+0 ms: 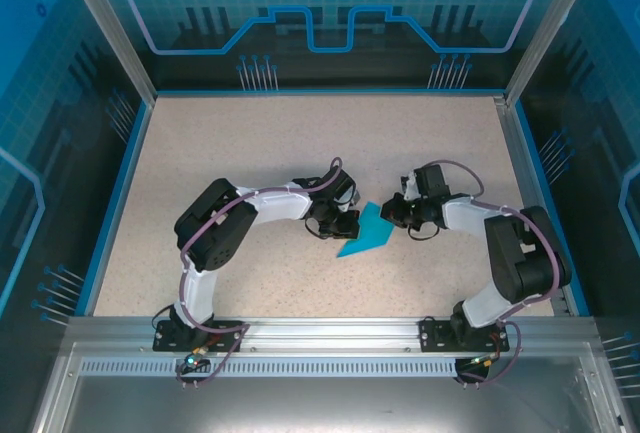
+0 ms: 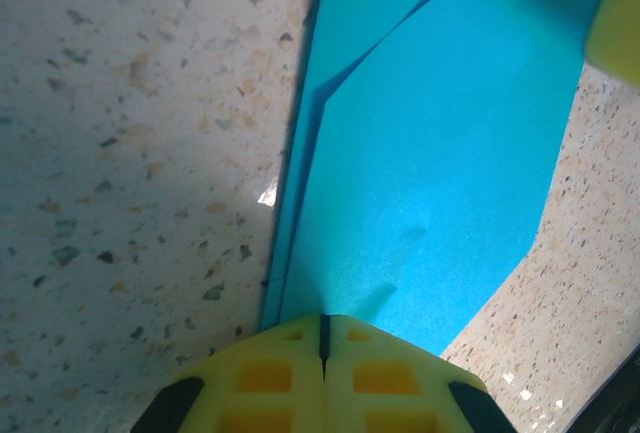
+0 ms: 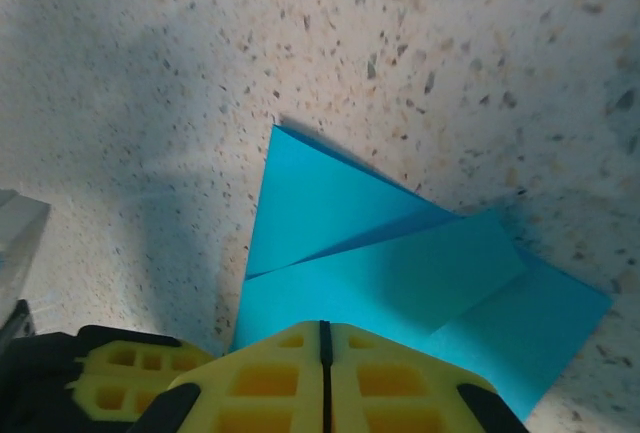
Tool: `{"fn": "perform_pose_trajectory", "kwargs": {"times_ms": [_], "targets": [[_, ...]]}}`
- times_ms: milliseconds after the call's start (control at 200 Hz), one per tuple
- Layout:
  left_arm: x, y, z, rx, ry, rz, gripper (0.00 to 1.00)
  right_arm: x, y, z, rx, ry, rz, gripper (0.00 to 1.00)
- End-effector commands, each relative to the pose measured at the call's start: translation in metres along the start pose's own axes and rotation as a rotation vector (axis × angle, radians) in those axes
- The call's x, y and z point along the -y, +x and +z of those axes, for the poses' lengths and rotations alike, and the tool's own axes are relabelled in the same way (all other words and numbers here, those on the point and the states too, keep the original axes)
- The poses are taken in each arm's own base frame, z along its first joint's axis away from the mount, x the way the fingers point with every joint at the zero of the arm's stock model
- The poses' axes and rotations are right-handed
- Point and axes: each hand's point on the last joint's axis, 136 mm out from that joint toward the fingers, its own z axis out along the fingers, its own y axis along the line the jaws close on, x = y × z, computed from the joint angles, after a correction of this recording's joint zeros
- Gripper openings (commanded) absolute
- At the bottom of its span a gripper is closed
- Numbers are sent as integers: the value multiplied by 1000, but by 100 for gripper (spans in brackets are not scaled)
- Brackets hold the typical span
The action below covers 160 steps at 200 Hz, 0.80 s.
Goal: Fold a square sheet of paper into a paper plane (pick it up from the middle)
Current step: Fourth fold the wing at the center of the table.
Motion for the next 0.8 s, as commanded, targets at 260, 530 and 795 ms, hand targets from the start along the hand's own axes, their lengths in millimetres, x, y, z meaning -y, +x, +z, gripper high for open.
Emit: {"fn": "perform_pose_trajectory", "kwargs": {"times_ms": [260, 530, 795], "targets": [[-44, 43, -4, -127, -158, -41, 0, 14, 11, 20, -75, 70, -7, 7], [-46, 43, -2, -129, -163, -48, 0, 39, -5, 4, -6, 196, 20, 6], [-44, 42, -3, -129, -161, -46, 0, 46, -17, -5, 38, 211, 45, 6]]}}
